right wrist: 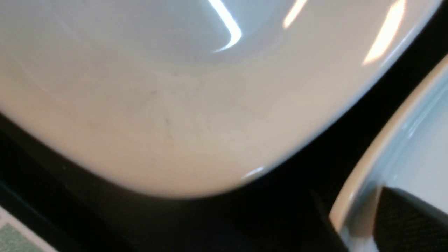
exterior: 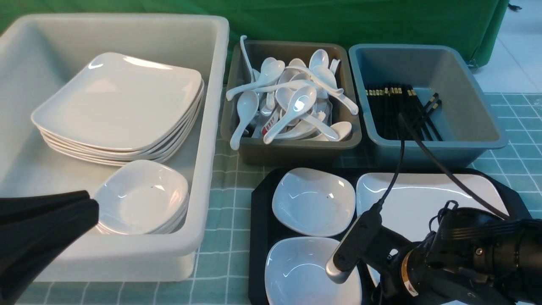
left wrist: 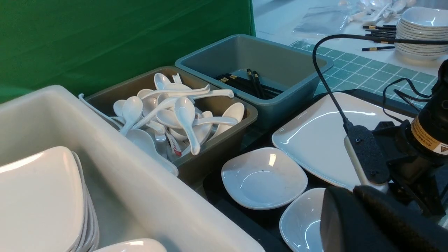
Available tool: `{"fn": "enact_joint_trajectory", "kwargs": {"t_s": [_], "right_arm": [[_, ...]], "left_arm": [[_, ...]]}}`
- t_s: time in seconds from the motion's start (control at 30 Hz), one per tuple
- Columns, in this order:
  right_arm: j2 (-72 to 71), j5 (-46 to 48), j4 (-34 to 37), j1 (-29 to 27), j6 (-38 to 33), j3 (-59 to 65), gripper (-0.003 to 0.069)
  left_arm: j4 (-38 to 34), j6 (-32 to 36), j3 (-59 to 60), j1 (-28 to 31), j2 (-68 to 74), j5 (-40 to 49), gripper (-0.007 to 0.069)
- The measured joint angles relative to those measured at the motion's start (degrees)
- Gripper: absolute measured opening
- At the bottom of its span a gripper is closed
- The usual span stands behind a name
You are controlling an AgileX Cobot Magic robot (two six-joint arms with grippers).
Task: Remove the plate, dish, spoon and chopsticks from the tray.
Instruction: Use the right arm to grab a plate from the dinner plate, then use the right arm to put the plate into the large storage box on the left
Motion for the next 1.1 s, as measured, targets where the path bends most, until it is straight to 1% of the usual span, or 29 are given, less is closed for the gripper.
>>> {"fn": "enact_joint_trajectory", "kwargs": {"t_s": [0.1,0.13,0.17,0.2,0.27,0.3,0.4,0.5,0.53,0.57,0.67,0.73,0.77,0.8,0.83,0.87,0.9,0.93,0.97,1.03,1.1], "right_arm": [[-1.81,1.26,0.09,0.48,0.63,0.06,0.0265],[-4.16,4.41,0.17,1.45,1.27,-0.5,0.023],[-4.51,4.94,0.17,1.63,1.51,-0.79,0.0224],[-7.25,9.16,0.05,2.85,2.08,-2.24,0.0181],[-11.54,15.82,-0.15,4.89,2.6,-5.55,0.0125],[-11.96,16.44,-0.15,5.11,2.6,-5.95,0.0125],[-17.8,28.09,0.68,8.53,3.75,-15.35,0.0064],[-18.85,35.33,1.28,9.21,4.33,-21.83,0.0064],[-18.84,35.83,1.28,9.21,4.33,-22.28,0.0064],[-18.84,39.25,1.48,9.25,3.34,-26.03,0.0065],[-17.9,40.69,1.18,9.25,0.88,-31.68,0.0064],[-15.64,39.05,0.95,9.25,-2.1,-38.61,0.0064],[-13.56,37.07,1.13,9.25,-4.56,-42.92,0.0064],[-13.15,36.68,1.41,9.25,-5.55,-43.67,0.0064],[-9.33,33.16,2.74,9.25,-10.65,-49.85,0.0064],[-7.11,31.36,3.6,9.25,-13.01,-52.26,0.0064],[-2.86,28.55,6.2,9.25,-19.06,-58.87,0.0064],[-0.92,27.48,7.91,9.25,-22.74,-61.43,0.0064],[1.7,26.4,9.63,9.25,-25.46,-64.82,0.0064],[9.02,24.82,13.46,9.31,-34.67,-73.26,0.0064],[14.13,24.6,16.26,9.46,-41.12,-80.47,0.0064]], "left_arm": [[0.0,0.0,0.0,0.0,0.0,0.14,0.0017],[-0.05,0.0,0.0,0.0,0.0,0.36,0.0017],[-0.05,0.0,0.0,0.0,0.0,0.36,0.0017],[-0.05,0.0,0.0,0.0,0.0,0.41,0.0017],[-0.05,0.0,0.0,0.0,0.0,0.52,0.0017],[-0.05,0.0,0.0,0.0,0.0,0.52,0.0017],[-0.05,0.36,0.0,0.0,0.0,0.55,0.0017],[-0.05,0.68,0.0,0.0,0.0,0.55,0.0017],[-0.05,0.68,0.0,0.0,0.0,0.55,0.0017],[-0.05,0.68,0.0,0.0,0.0,0.55,0.0017],[0.38,0.38,0.0,0.0,0.0,0.59,0.0017],[4.33,-3.31,-0.64,0.0,0.0,1.12,0.0017],[7.6,-6.57,-1.45,0.0,0.0,1.86,0.0017],[9.13,-8.84,-1.86,0.0,0.0,2.32,0.0017],[15.13,-14.37,-3.89,0.0,-0.06,4.52,0.0017],[19.7,-17.39,-5.01,0.0,-0.12,5.88,0.0017],[24.87,-21.58,-6.61,0.0,-0.62,8.05,0.0017],[28.01,-24.66,-7.83,0.0,-1.13,9.96,0.0017],[30.78,-26.33,-8.54,0.0,-1.96,11.09,0.0017],[36.57,-31.27,-10.71,0.0,-4.13,14.89,0.0017],[39.15,-33.82,-11.87,0.0,-6.22,17.4,0.0017]]}}
